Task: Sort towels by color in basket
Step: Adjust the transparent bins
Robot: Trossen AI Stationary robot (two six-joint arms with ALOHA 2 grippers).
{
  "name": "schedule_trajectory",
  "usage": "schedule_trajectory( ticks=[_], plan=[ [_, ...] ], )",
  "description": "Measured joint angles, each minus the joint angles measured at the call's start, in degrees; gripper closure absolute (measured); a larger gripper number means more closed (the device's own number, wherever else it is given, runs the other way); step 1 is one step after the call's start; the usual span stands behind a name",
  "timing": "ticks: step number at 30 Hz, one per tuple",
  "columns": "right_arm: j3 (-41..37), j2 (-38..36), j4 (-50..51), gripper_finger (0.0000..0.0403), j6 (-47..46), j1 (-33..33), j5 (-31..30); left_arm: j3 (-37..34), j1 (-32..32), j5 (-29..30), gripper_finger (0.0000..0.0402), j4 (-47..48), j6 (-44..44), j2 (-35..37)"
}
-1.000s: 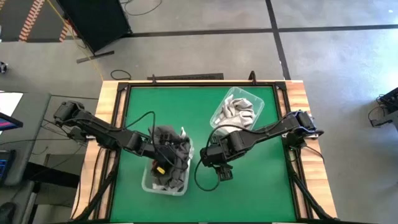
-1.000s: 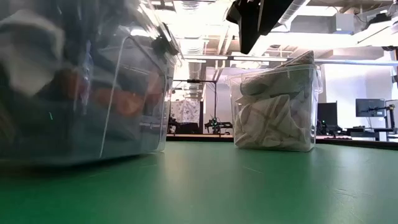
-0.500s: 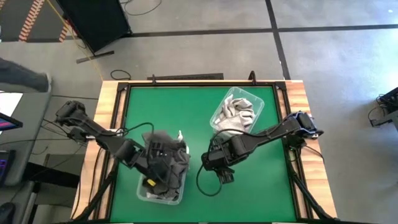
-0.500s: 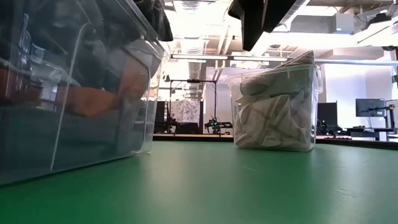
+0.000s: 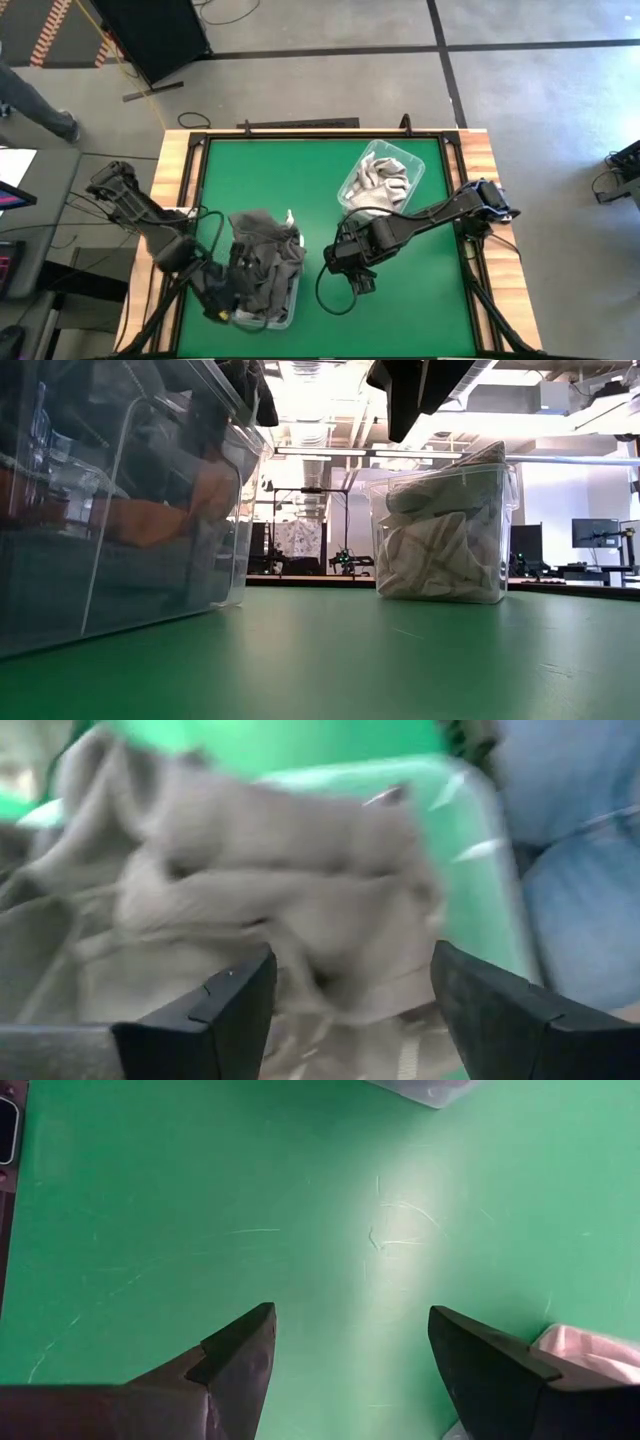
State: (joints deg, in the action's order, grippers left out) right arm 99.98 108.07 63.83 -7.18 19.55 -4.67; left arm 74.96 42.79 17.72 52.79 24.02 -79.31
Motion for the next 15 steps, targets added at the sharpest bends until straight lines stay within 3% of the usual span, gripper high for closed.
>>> schedule_trajectory(
  ticks=[8,15],
  plan=[
    [0.0,0.0,0.0,0.0112,0.0,0.3,0.0,-0.1,8.4,-0.9,0.0149,-7.4,5.0,-1.4],
    [0.0,0.0,0.0,0.0112,-0.8,1.8,0.0,-0.1,10.7,-0.6,0.0149,-8.8,4.9,-7.7]
  ],
)
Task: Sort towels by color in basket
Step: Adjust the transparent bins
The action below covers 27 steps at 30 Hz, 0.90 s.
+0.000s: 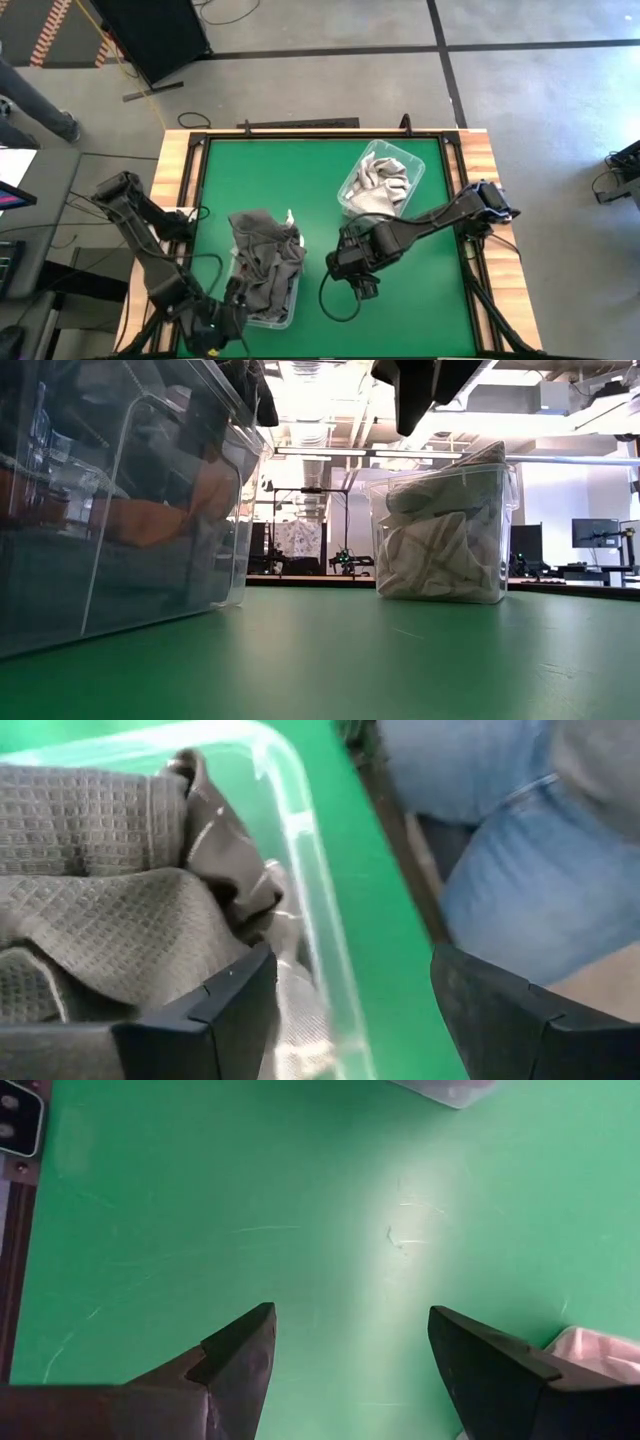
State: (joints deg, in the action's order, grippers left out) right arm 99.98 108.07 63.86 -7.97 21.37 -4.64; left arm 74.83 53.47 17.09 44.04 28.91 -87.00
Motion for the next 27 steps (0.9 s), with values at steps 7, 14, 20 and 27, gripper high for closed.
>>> schedule_trajectory(
  ticks=[7,14,20,27],
  plan=[
    [0.0,0.0,1.7,0.0112,0.0,0.5,-2.8,0.0,-2.6,2.0,0.0148,2.6,-1.6,-3.0],
    [0.0,0.0,9.0,0.0112,-3.4,0.2,-7.4,0.0,-3.9,2.2,0.0148,3.7,-3.7,-2.5],
    [0.0,0.0,14.9,0.0112,-7.4,0.6,-10.4,0.0,-3.9,2.2,0.0148,3.8,-3.9,-1.5],
    [0.0,0.0,16.4,0.0112,-7.7,2.6,-16.6,0.0,-3.9,1.2,0.0148,4.3,-3.1,-1.5]
  ],
)
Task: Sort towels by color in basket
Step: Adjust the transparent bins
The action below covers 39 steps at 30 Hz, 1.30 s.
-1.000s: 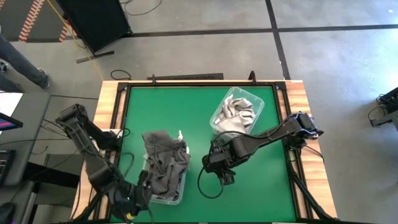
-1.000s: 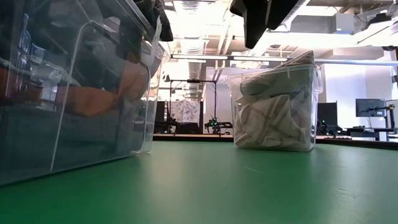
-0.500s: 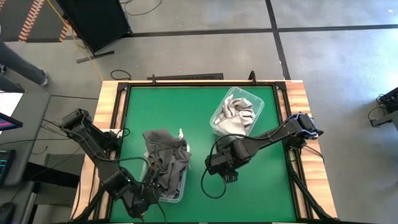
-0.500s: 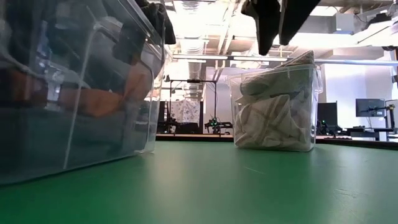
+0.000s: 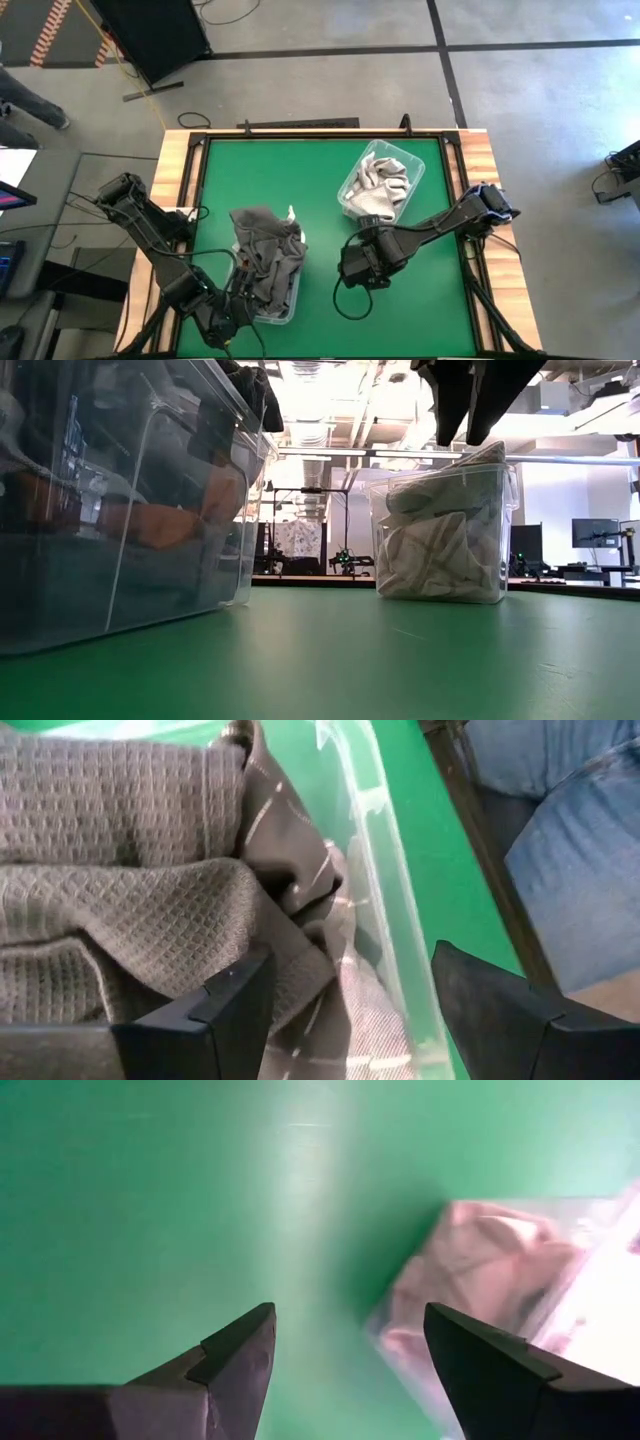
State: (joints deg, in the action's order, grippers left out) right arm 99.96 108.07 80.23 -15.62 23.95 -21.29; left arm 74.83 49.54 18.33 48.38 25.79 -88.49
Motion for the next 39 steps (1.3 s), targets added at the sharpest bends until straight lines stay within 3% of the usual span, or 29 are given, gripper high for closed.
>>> schedule_trajectory(
  ticks=[4,9,14,25,30,39],
  plan=[
    [0.0,0.0,4.0,0.0112,-1.2,0.8,-6.5,0.0,0.0,-0.1,0.0148,1.6,1.3,0.0],
    [0.0,0.0,7.4,0.0112,-3.4,1.1,-10.1,0.0,0.0,-0.2,0.0148,3.7,3.7,0.0],
    [-0.6,0.0,7.0,0.0112,-3.5,0.0,-10.8,0.0,0.0,-0.5,0.0148,4.0,4.9,0.0],
    [-10.0,-0.9,8.0,0.0112,-6.5,-5.2,-12.9,0.0,0.4,-4.3,0.0148,4.1,7.1,0.0],
    [-14.3,-4.7,9.3,0.0112,-11.5,-5.9,-15.4,0.0,0.4,-5.5,0.0148,5.0,8.7,0.0],
    [-25.5,-13.9,9.8,0.0112,-20.4,-5.5,-12.9,0.0,0.4,-6.6,0.0149,5.2,9.6,0.0]
  ],
)
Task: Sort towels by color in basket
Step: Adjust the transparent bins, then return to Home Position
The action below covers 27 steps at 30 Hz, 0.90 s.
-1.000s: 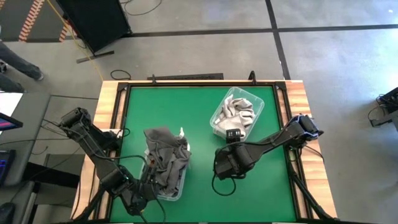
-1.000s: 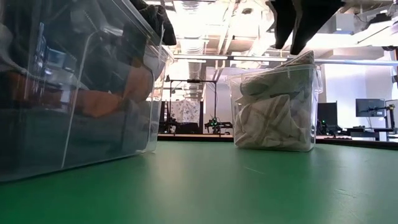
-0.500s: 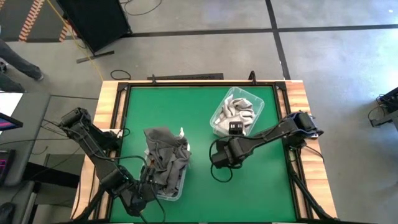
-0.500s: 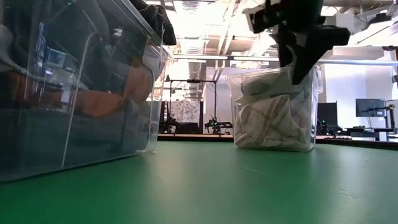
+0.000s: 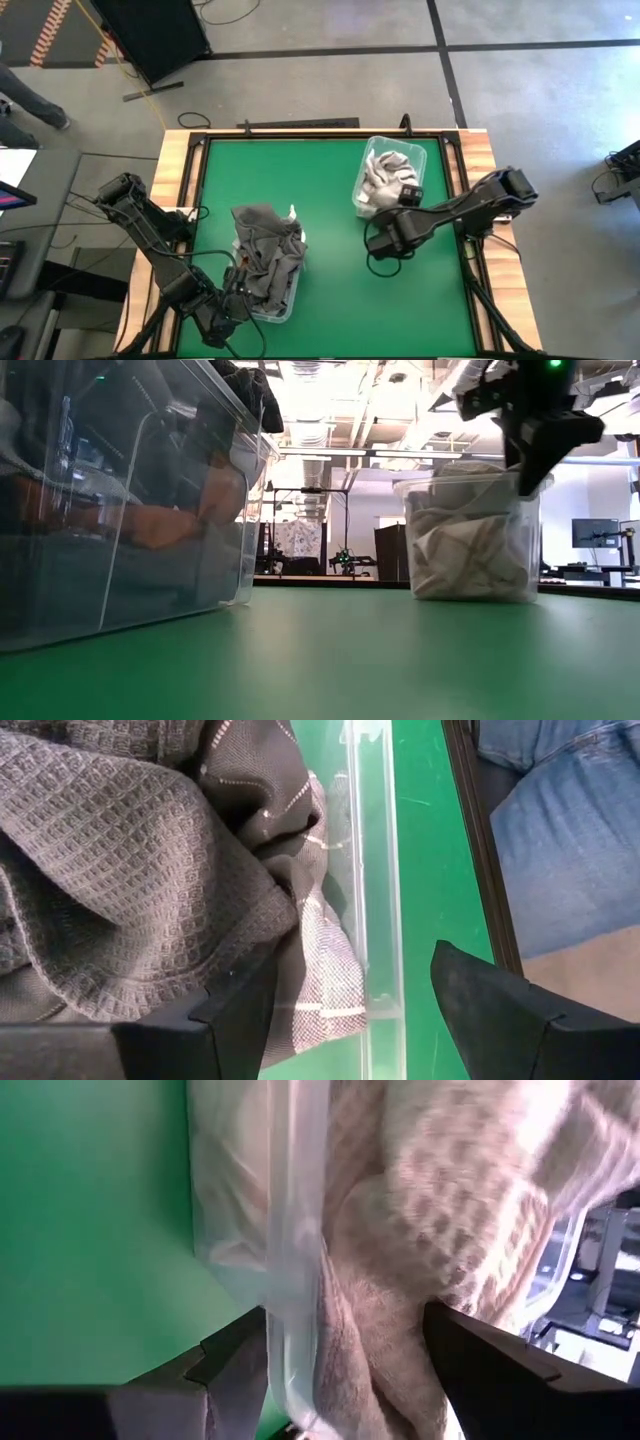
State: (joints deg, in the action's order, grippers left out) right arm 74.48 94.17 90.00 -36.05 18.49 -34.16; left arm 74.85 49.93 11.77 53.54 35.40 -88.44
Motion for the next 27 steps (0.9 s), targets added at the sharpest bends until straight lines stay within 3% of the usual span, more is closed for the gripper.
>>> schedule_trajectory(
  ticks=[9,17,22,27],
  plan=[
    [-6.3,-6.1,-0.4,0.0112,-2.7,1.0,1.7,0.0,0.0,0.0,0.0149,0.2,-0.5,0.0],
    [0.0,-10.1,-3.2,0.0112,-3.0,6.0,0.3,6.4,-0.1,2.1,0.0149,3.9,-4.4,0.0],
    [3.0,-13.6,-8.4,0.0112,-0.9,11.3,-3.1,12.7,2.0,13.1,0.0149,9.2,-11.3,0.2],
    [3.1,-20.6,-10.2,0.0112,-1.4,19.5,-14.2,13.6,5.2,29.4,0.0149,11.9,-16.1,5.3]
  ],
)
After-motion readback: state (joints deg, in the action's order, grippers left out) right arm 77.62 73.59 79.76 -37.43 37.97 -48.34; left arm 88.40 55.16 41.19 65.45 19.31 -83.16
